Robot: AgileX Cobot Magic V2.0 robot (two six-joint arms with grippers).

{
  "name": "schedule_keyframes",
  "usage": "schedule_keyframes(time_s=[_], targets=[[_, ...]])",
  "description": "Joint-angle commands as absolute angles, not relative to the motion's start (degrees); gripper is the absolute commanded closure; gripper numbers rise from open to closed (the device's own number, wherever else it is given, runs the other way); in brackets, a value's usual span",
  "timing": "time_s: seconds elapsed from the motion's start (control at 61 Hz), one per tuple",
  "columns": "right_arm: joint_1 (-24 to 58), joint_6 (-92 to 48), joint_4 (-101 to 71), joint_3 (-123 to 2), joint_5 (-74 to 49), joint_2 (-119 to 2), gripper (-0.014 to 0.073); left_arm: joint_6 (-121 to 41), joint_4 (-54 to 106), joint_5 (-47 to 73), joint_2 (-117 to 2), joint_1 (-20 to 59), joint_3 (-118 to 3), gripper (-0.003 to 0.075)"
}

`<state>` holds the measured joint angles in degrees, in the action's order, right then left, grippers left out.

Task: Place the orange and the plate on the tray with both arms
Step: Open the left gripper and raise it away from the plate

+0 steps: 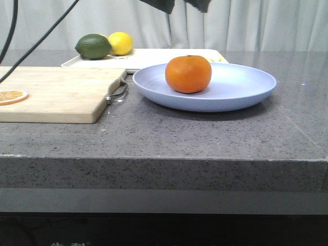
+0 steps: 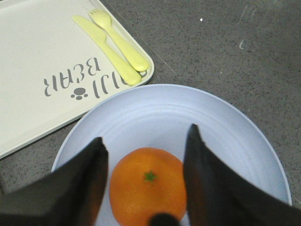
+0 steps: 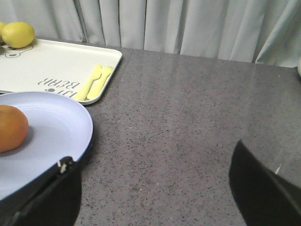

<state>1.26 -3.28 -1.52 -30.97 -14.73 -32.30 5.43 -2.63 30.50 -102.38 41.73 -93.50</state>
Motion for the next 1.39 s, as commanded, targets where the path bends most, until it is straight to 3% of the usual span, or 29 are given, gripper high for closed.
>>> schedule_keyframes(time_s=[0.0,0.098,0.377,0.689,1.034,1.378], targets=[[1.00,-3.51,-1.61,-32.89,-9.65,-32.84,-0.0048,5.81,-3.05,28.68,-99.15,42.19,-95.40,0.0584],[1.00,-3.51,-1.61,-32.89,-9.65,-32.84,-0.0048,5.81,-4.06,29.72,-99.15,42.19,-95.40,0.0737],[1.00,-3.51,-1.61,-32.89,-9.65,-32.84,-0.0048,6.54,-10.09,38.38,-98.29,41.08,-96.28,0.0738],[1.00,-3.51,-1.61,-32.89,-9.65,-32.84,-0.0048,9.90,-10.09,43.43,-91.01,30.23,-93.30,0.0738],[1.00,-3.51,-1.61,-32.89,-9.65,-32.84,-0.0048,12.06,-9.90,39.84,-76.60,16.77,-71.23,0.0738],[1.00,-3.51,-1.61,-32.89,-9.65,-32.84,-0.0048,12.95,-9.90,35.34,-56.54,8.90,-51.33,0.0738]])
